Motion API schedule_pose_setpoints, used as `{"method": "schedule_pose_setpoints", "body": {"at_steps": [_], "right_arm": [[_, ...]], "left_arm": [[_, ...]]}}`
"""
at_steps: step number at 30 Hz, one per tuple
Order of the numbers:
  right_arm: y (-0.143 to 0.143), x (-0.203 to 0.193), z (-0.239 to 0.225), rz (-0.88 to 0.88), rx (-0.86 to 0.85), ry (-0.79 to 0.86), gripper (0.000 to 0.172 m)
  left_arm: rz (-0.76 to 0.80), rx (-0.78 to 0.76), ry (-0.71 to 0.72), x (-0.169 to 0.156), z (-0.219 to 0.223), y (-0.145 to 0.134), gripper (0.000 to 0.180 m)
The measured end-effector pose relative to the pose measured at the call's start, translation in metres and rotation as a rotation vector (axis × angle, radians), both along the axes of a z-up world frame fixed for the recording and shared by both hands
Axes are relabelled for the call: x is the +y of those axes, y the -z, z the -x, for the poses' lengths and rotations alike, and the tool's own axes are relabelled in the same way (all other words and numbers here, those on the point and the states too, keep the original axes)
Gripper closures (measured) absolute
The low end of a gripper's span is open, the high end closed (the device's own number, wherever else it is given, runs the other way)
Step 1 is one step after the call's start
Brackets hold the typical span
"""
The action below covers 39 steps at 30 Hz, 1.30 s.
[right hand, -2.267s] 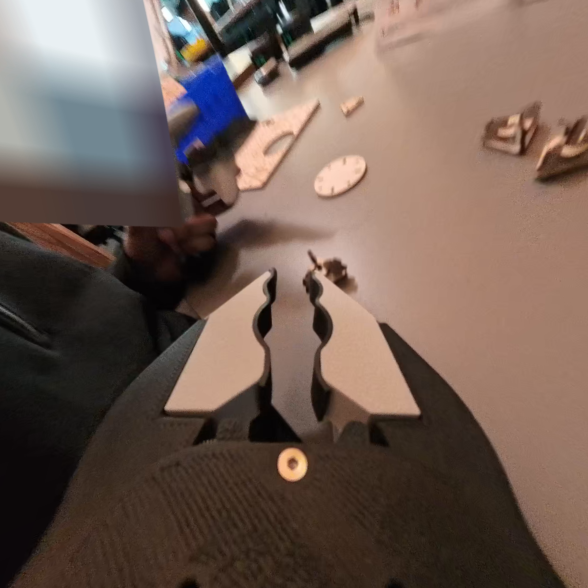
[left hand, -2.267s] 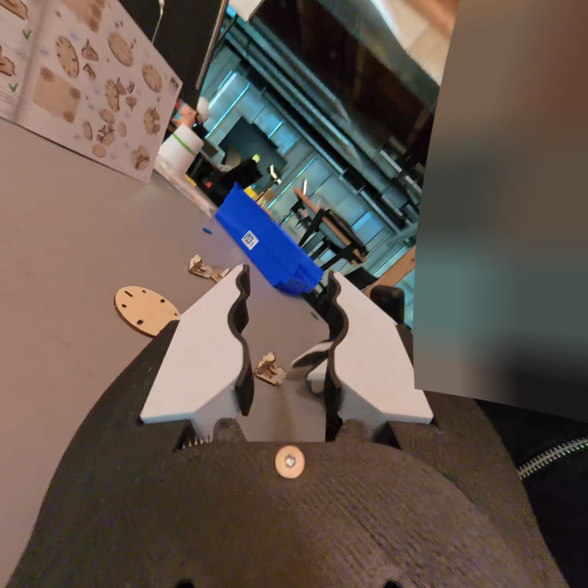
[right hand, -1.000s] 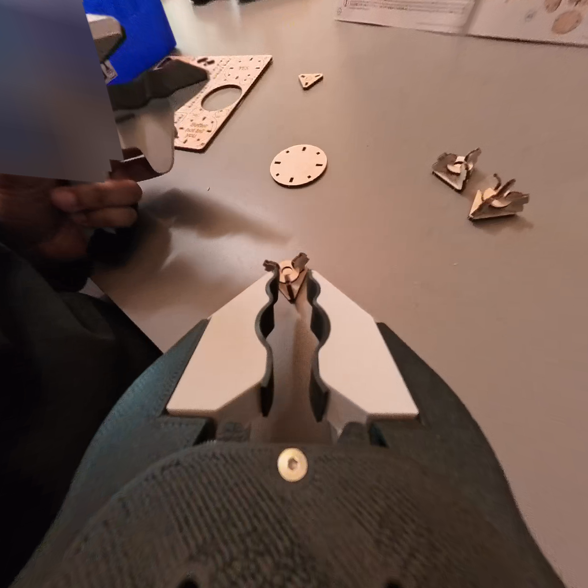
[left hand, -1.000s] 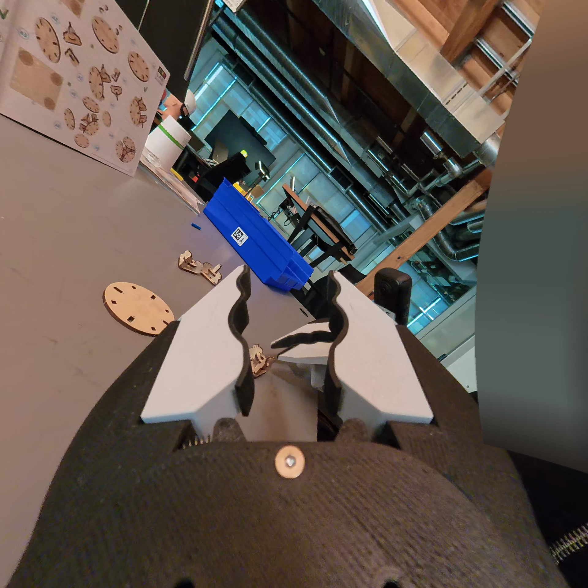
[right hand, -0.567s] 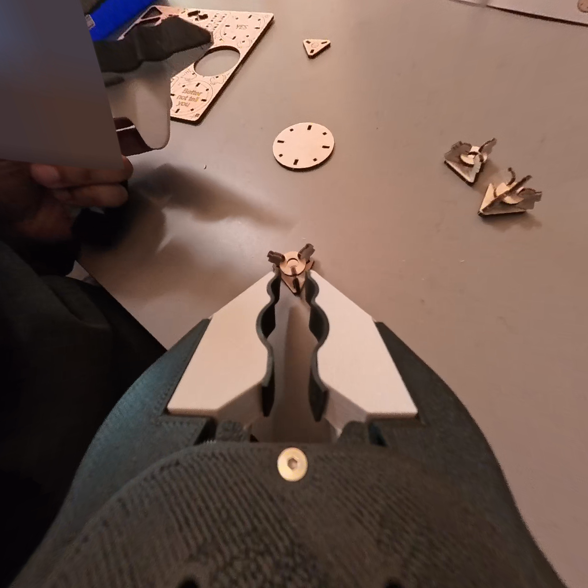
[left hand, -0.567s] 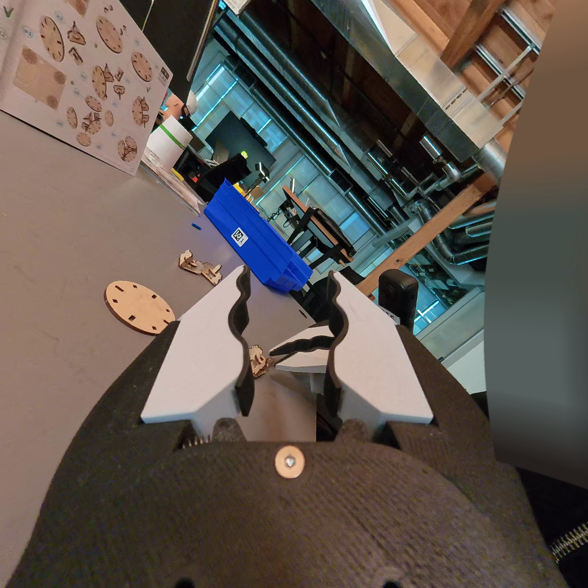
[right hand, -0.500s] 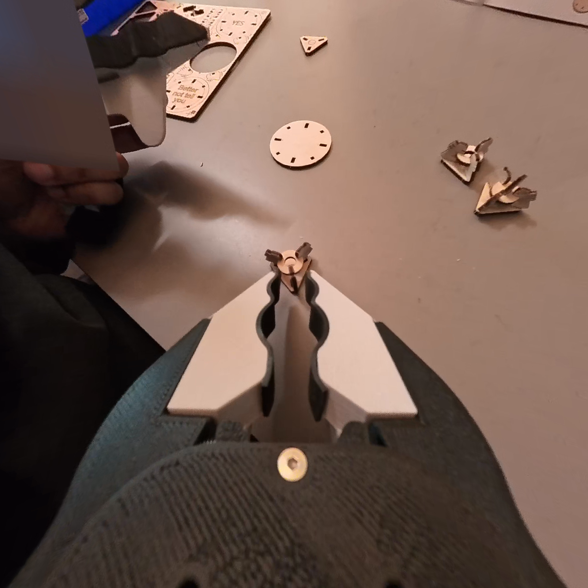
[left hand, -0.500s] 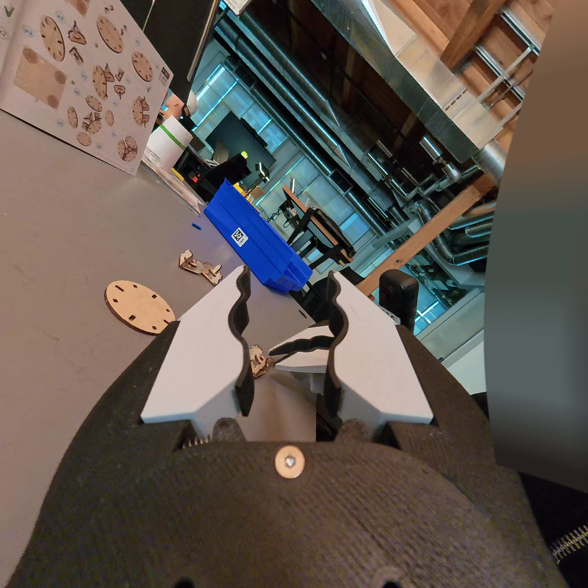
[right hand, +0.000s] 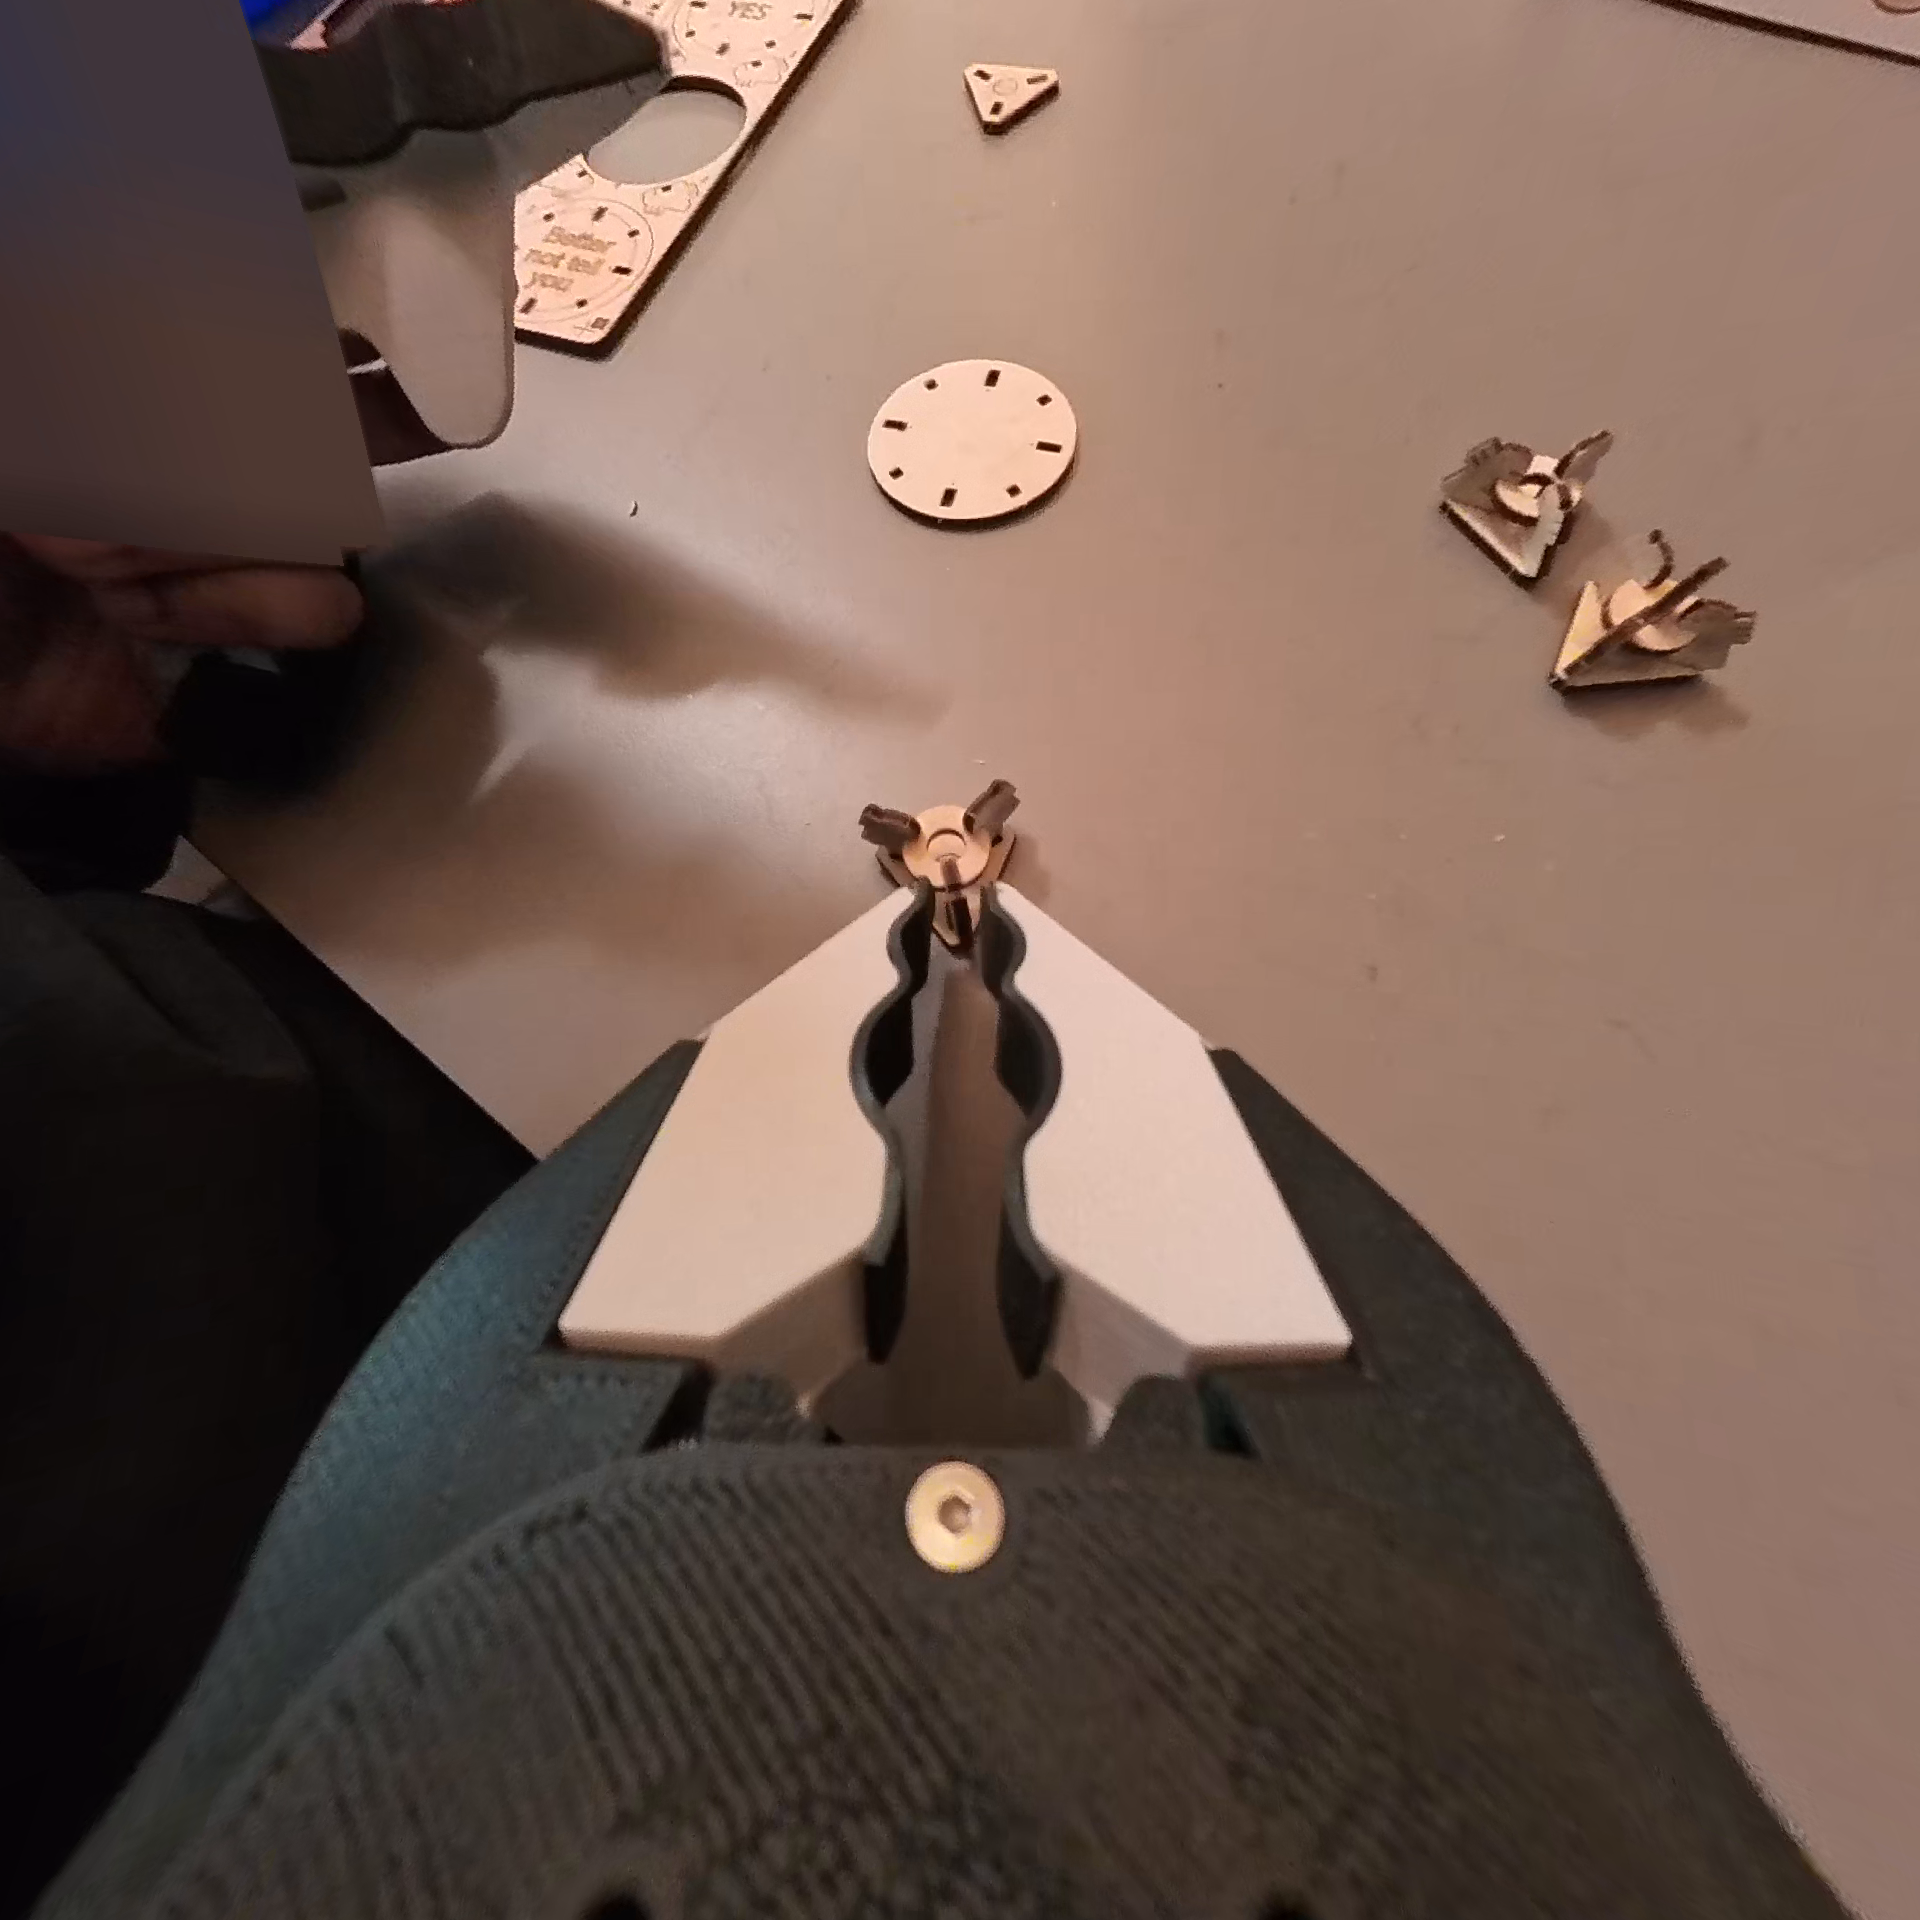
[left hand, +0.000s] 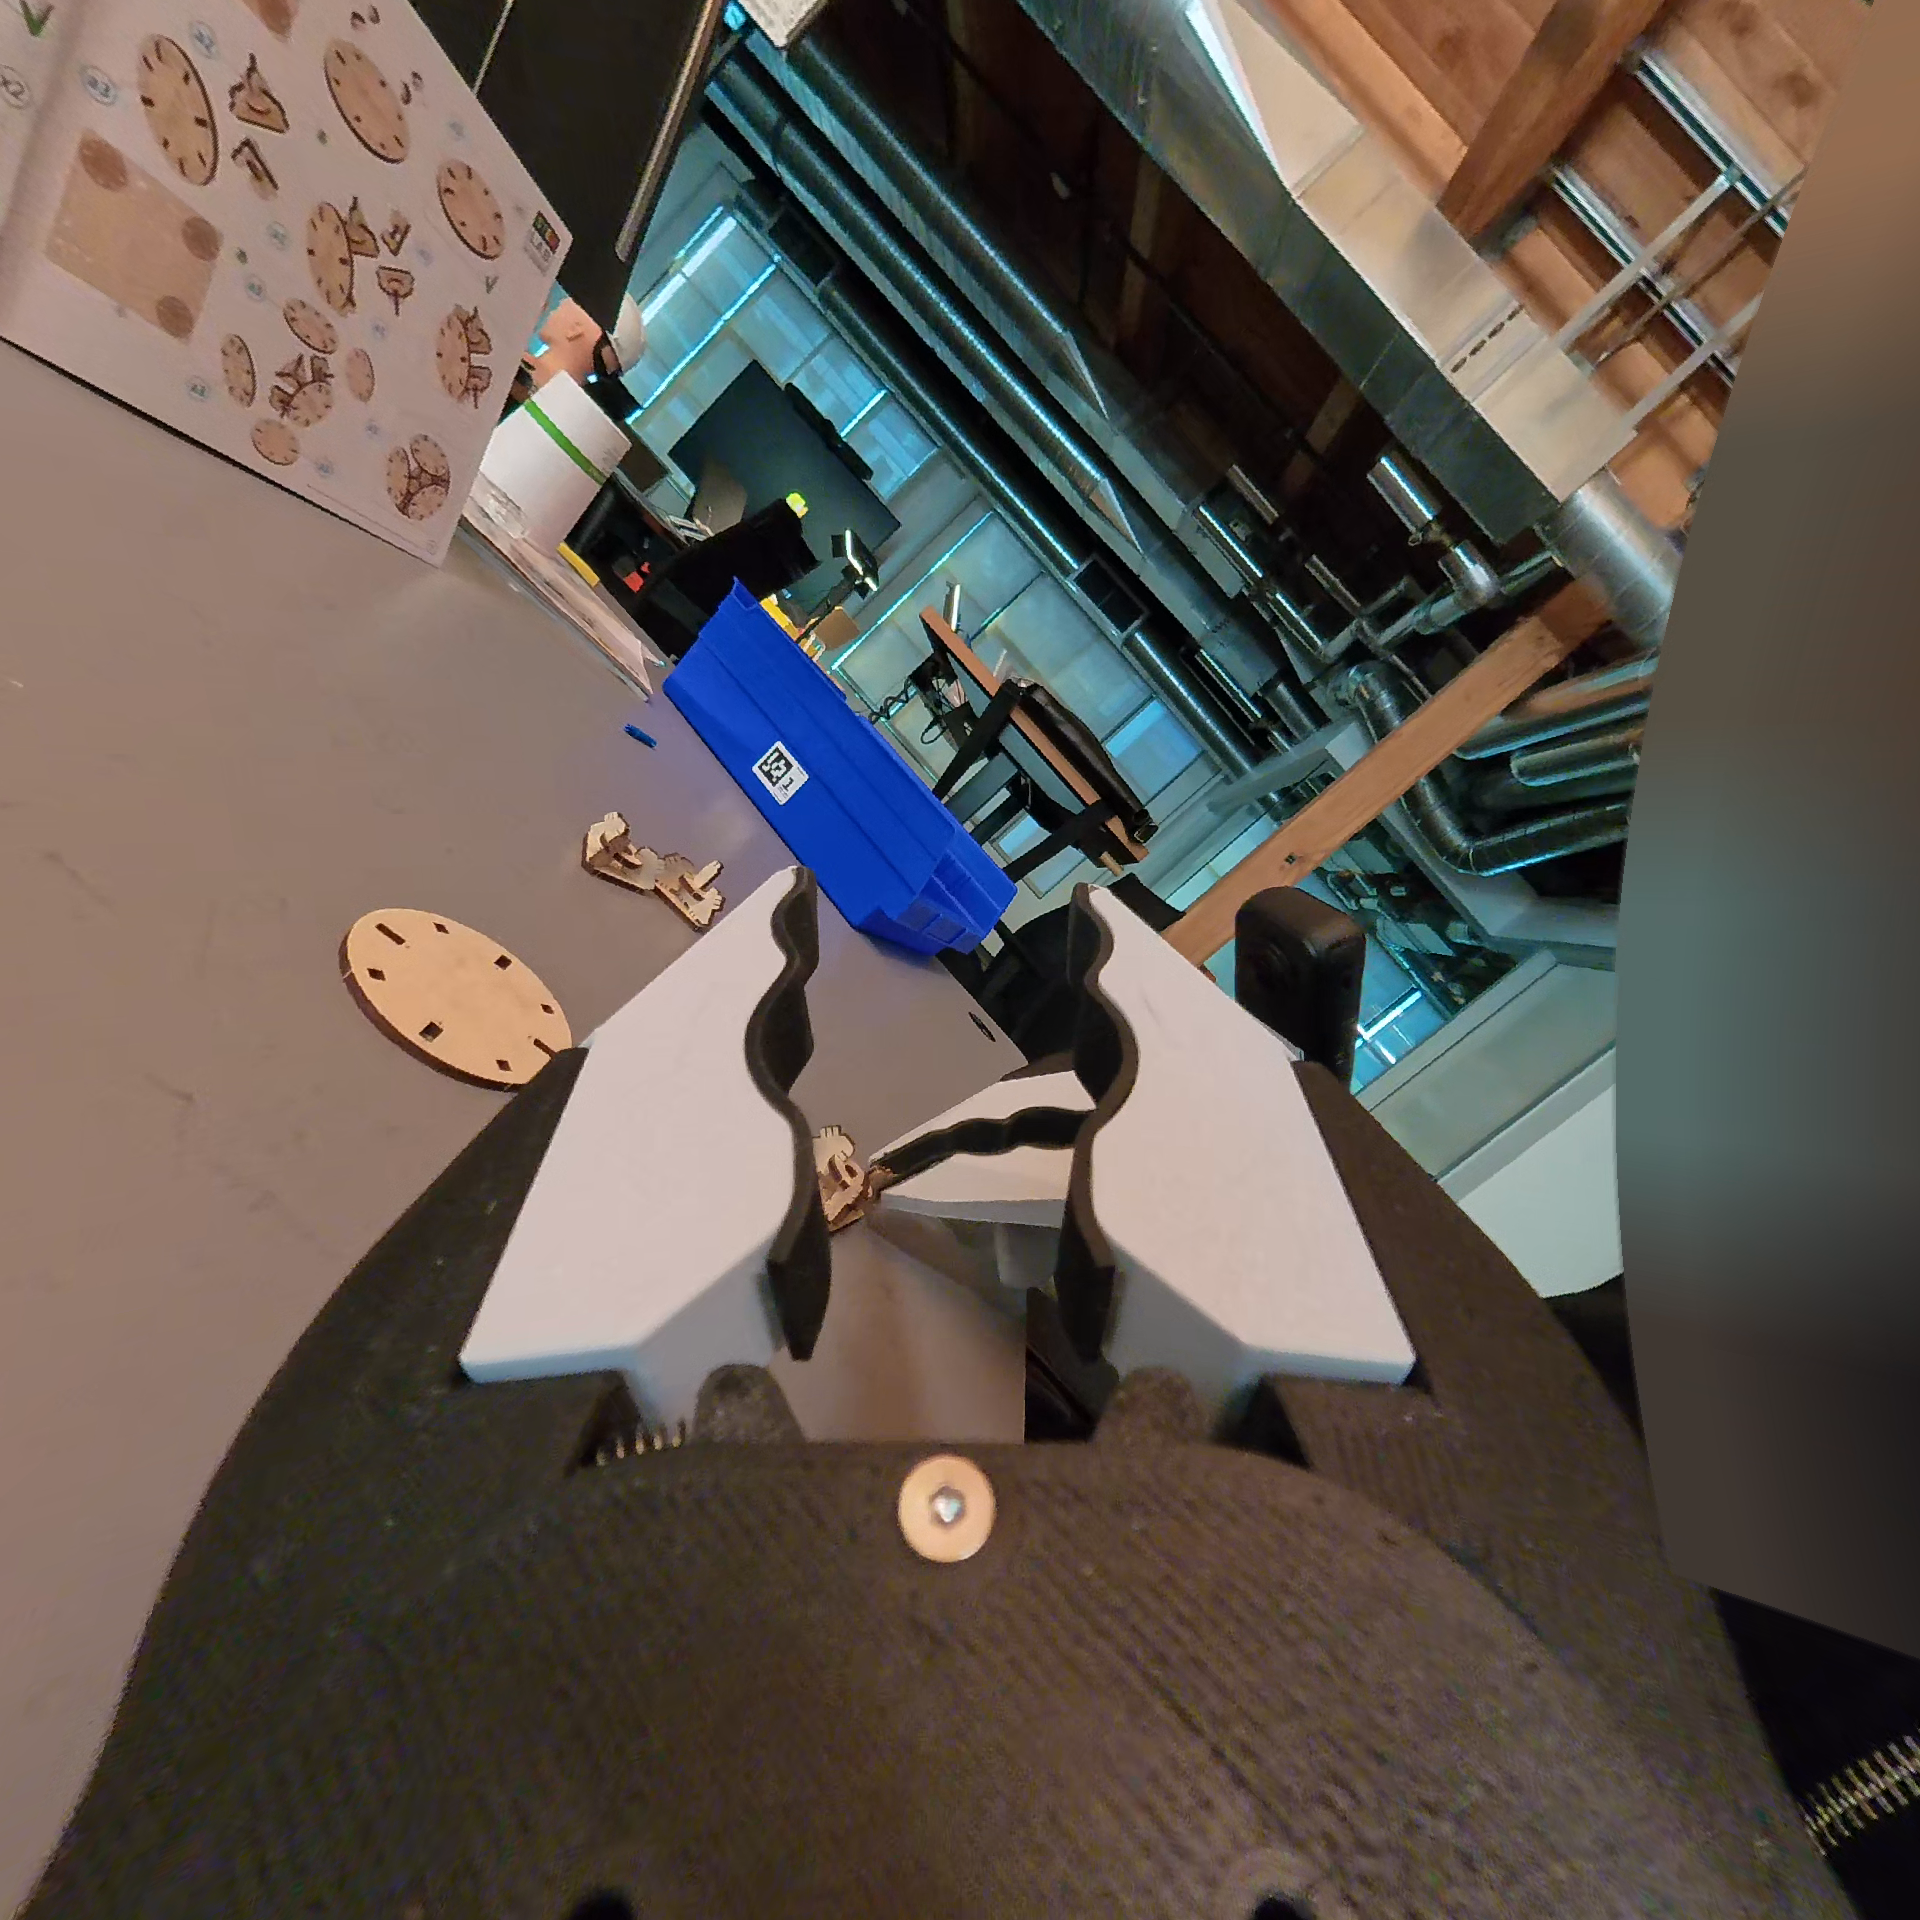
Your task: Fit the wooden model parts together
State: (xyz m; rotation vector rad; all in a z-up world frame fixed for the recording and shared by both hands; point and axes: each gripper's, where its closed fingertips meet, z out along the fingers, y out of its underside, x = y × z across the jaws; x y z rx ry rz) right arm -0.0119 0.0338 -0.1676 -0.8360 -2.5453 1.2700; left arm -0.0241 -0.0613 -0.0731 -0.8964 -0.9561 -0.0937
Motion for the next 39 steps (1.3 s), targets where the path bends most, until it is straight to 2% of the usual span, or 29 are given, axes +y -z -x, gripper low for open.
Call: {"method": "schedule_pose_setpoints", "body": {"at_steps": [22,39], "right_arm": [[0.0038,-0.0009,0.0018,-0.04,0.015,-0.001,0.171],[0.0094,0.0018,0.0043,-0.07,0.051,-0.011,0.16]], "left_arm": [[-0.013,-0.009,0.0,-0.0013,0.0008,0.0005,0.134],[-0.009,-0.016,0.01,0.0007,0.0009,0.0019,0.134]]}}
